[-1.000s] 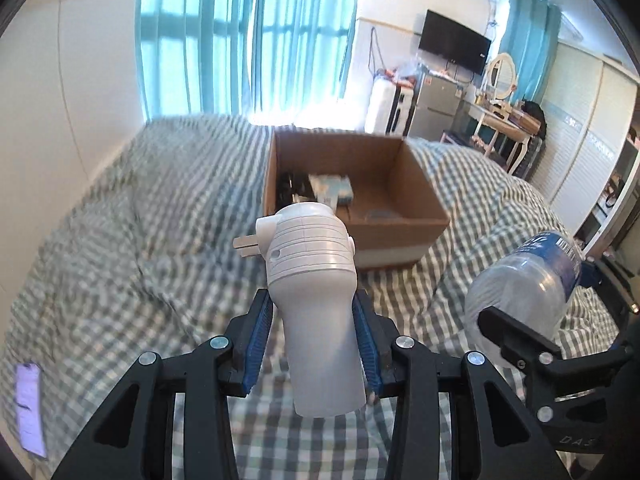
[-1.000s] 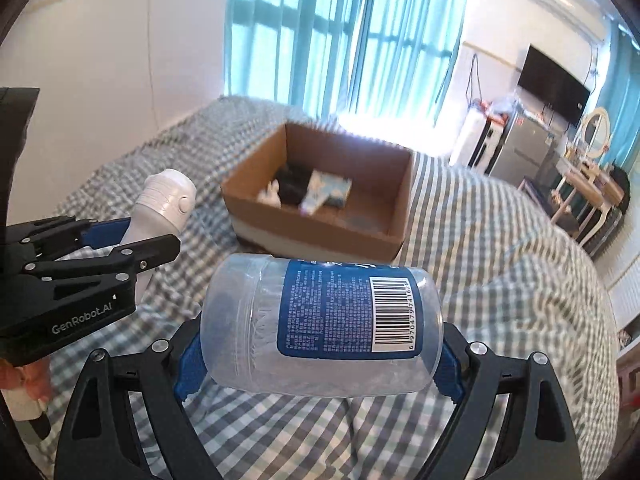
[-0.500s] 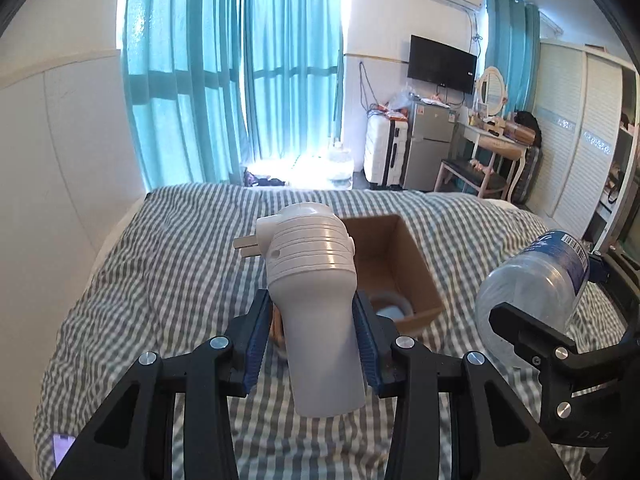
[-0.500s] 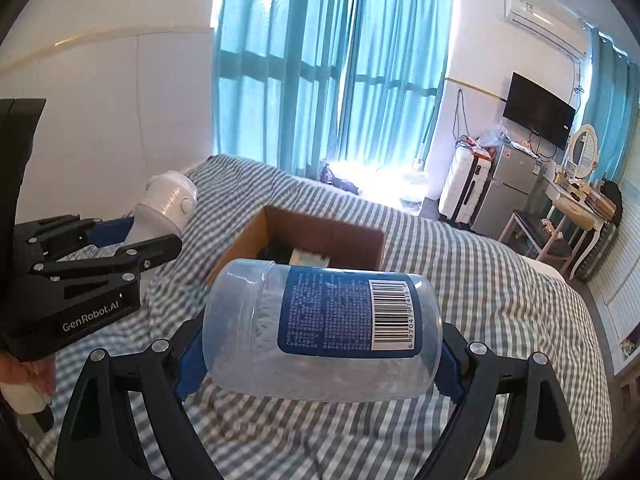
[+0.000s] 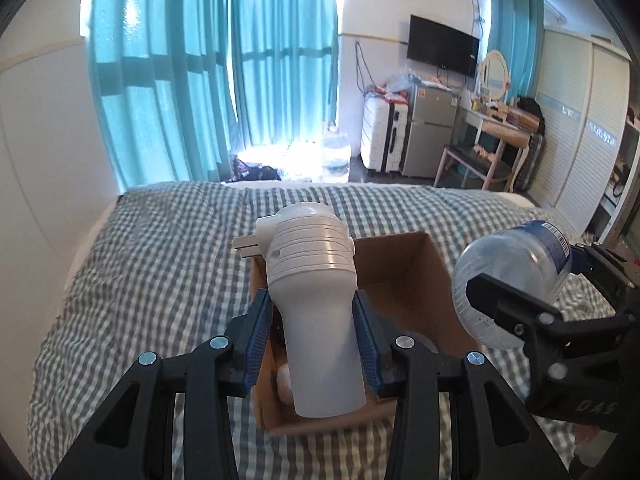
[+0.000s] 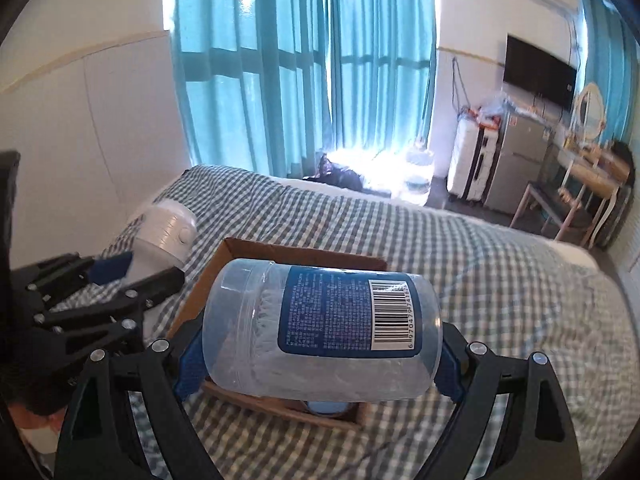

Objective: Organize objects
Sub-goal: 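Lift and carry the plug device and clear container over the box, then open both tools to release the plug device and container into the box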

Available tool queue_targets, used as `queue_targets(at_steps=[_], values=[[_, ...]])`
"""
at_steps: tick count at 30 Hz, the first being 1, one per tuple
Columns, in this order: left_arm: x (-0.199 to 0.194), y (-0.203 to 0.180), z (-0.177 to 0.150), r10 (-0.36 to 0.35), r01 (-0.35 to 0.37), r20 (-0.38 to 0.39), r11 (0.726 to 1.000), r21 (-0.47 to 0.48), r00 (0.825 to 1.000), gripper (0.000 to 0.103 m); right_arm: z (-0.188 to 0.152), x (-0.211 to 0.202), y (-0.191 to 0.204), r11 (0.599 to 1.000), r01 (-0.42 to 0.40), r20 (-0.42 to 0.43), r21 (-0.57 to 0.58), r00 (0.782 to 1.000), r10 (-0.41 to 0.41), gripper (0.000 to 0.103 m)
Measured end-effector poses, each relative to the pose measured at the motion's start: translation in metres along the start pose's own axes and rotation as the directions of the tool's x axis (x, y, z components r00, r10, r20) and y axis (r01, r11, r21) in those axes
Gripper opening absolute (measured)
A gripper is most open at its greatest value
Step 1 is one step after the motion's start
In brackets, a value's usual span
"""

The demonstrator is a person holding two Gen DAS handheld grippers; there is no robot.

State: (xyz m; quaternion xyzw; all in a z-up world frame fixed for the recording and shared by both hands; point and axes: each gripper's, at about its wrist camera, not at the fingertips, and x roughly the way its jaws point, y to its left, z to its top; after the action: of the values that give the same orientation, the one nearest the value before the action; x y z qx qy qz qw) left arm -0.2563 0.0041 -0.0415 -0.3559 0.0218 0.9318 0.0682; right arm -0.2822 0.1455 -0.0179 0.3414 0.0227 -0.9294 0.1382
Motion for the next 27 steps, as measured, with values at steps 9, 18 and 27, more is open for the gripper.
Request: queue_targets(at_steps=[9,18,27], values=[[0.083,0.007,-0.007,-0.077,0.080,-0.092,0.996,0.031,0.993,0.041,0.003,0.085,-0.022,0.999,0.002,-0.049,0.032,0.999,0.000,0.088],[0.112,0.003,-0.020,-0.105,0.110,-0.137,0.994,0.028,0.985,0.041,-0.001,0.114,-0.027,0.999,-0.012,-0.061,0.044,0.998,0.014,0.088],[0.099,-0.005,-0.021,-0.116,0.122,-0.152,0.992,0.033,0.982,0.057,-0.004,0.102,-0.020,0.995,-0.070,-0.082,0.064,0.994,0.075,0.089]])
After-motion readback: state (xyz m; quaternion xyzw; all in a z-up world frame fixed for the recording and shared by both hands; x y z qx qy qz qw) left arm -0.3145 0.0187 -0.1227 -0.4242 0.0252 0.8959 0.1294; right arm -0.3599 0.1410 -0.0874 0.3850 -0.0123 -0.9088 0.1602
